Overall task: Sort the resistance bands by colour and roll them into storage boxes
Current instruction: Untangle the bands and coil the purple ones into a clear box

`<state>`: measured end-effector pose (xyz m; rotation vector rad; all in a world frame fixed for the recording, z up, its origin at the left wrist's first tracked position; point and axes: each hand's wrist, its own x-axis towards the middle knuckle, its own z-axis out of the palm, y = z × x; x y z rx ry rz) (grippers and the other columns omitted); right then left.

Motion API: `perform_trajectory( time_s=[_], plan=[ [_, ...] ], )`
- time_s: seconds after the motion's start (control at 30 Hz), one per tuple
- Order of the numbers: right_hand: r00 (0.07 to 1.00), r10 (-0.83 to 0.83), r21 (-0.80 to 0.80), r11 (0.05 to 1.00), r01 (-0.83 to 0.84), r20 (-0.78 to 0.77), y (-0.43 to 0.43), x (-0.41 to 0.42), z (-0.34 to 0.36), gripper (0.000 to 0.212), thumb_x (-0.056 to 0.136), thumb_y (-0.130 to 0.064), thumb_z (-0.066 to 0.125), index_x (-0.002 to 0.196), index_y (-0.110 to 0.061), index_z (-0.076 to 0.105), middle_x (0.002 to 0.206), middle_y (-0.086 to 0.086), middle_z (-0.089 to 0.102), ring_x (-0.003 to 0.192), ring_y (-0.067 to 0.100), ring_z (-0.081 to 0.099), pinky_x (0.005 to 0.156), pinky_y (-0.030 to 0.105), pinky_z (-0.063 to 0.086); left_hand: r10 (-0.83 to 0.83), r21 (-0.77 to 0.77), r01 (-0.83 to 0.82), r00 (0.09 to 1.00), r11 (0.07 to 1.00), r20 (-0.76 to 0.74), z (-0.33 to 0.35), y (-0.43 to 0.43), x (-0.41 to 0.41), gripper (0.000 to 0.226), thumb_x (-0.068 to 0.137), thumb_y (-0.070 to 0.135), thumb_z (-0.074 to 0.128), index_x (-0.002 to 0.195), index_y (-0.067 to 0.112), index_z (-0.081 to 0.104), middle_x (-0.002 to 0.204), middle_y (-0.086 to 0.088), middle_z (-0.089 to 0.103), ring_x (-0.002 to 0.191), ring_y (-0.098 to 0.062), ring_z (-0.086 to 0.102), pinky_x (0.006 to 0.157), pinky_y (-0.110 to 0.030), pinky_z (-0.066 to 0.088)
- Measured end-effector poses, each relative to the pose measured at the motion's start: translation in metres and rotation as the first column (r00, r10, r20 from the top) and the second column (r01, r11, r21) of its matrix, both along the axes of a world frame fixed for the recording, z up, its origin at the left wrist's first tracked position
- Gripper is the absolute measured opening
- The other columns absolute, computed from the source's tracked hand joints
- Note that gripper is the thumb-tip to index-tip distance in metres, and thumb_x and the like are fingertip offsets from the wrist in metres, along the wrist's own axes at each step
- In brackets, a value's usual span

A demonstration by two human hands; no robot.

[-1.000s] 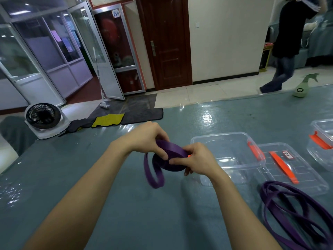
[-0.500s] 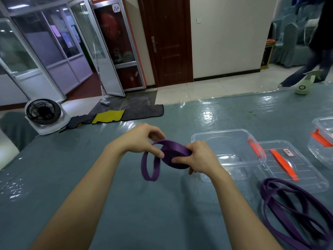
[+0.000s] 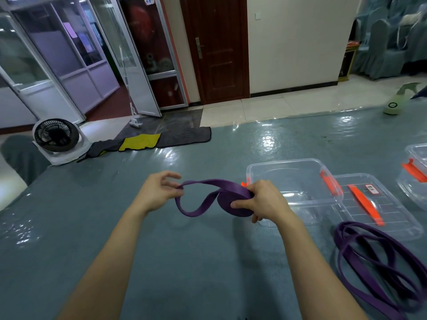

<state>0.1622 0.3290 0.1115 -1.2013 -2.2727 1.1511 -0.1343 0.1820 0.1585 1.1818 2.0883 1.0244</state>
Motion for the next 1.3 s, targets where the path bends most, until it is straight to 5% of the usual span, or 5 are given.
perform_trajectory(
  time_s=[0.27, 0.43, 0.6, 0.9, 1.3],
  plan=[
    [0.999, 0.028, 0.013, 1.0, -0.028, 0.028, -0.002, -0.002, -0.008, 0.03, 0.077, -0.048, 0.094, 0.083, -0.023, 0.078, 0.06, 0.002, 0.073, 0.044, 0.021, 0.072, 0.052, 0.039, 0.064, -0.352, 0.127, 0.344, 0.744, 0.93, 0.567, 0.032, -0.008, -0.033, 0.063, 0.096, 0.016, 0.08, 0.154, 0.012, 0.057, 0.099, -0.024, 0.073, 0.085, -0.032, 0.074, 0.092, -0.042, 0.064],
    [0.998, 0.07, 0.003, 0.998, -0.07, -0.006, -0.006, 0.003, -0.004, 0.03, 0.077, -0.049, 0.093, 0.083, -0.023, 0.078, 0.058, 0.0, 0.073, 0.046, 0.022, 0.074, 0.054, 0.042, 0.065, -0.211, 0.147, 0.164, 0.882, 0.976, 0.42, 0.052, 0.004, -0.04, 0.059, 0.1, 0.059, 0.07, 0.141, 0.017, 0.07, 0.06, -0.001, 0.047, 0.055, -0.018, 0.047, 0.064, -0.03, 0.057],
    [0.991, 0.131, -0.055, 0.99, -0.133, -0.04, -0.012, -0.001, 0.016, 0.033, 0.071, -0.052, 0.095, 0.079, -0.025, 0.079, 0.061, 0.006, 0.074, 0.049, 0.028, 0.075, 0.048, 0.037, 0.062, 0.073, 0.057, -0.098, 0.936, 0.994, 0.344, 0.023, 0.015, -0.046, 0.04, 0.111, 0.035, 0.063, 0.125, -0.001, 0.072, 0.057, -0.002, 0.046, 0.054, -0.019, 0.044, 0.067, -0.036, 0.065],
    [0.959, 0.281, -0.219, 0.938, -0.269, 0.024, -0.026, -0.021, 0.029, 0.039, 0.072, -0.046, 0.099, 0.086, -0.013, 0.084, 0.064, 0.017, 0.076, 0.056, 0.035, 0.077, 0.048, 0.032, 0.059, 0.125, -0.158, -0.066, 0.91, 0.985, 0.396, -0.058, -0.053, -0.038, 0.027, 0.115, 0.024, 0.055, 0.122, 0.007, 0.075, 0.121, -0.022, 0.077, 0.107, -0.025, 0.076, 0.109, -0.043, 0.058],
    [0.889, 0.413, -0.142, 0.91, -0.391, 0.197, -0.044, -0.067, 0.067, 0.038, 0.067, -0.052, 0.098, 0.079, -0.021, 0.08, 0.057, 0.008, 0.074, 0.048, 0.026, 0.074, 0.046, 0.028, 0.058, -0.551, -0.274, 0.496, 0.815, 0.824, -0.18, 0.073, -0.026, 0.024, 0.042, 0.079, 0.035, 0.098, 0.117, 0.026, 0.083, 0.103, 0.014, 0.084, 0.099, 0.005, 0.077, 0.097, -0.028, 0.062]
  ],
)
